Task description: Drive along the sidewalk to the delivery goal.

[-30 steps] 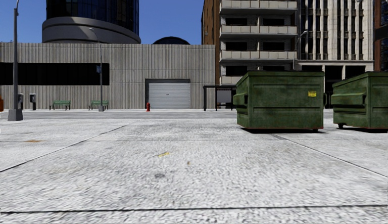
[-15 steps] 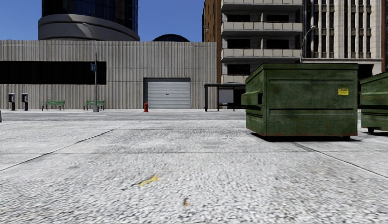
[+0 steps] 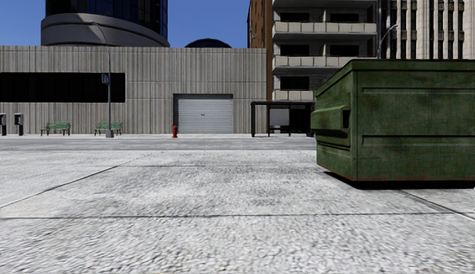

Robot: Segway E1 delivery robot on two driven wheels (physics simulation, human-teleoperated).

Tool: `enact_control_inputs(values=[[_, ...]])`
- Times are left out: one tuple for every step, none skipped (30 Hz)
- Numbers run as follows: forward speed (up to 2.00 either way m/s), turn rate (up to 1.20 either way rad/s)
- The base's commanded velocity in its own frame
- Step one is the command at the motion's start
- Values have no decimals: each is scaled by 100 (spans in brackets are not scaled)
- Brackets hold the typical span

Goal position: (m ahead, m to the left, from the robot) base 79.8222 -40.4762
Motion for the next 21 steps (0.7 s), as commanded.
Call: enact_control_inputs(values=[[200,0],[200,0],[200,0],[200,0],[200,0],[200,0],[200,0],[200,0],[200,0],[200,0],[200,0],[200,0],[200,0],[200,0],[200,0],[200,0],[200,0],[200,0],[200,0],[200,0],[200,0]])
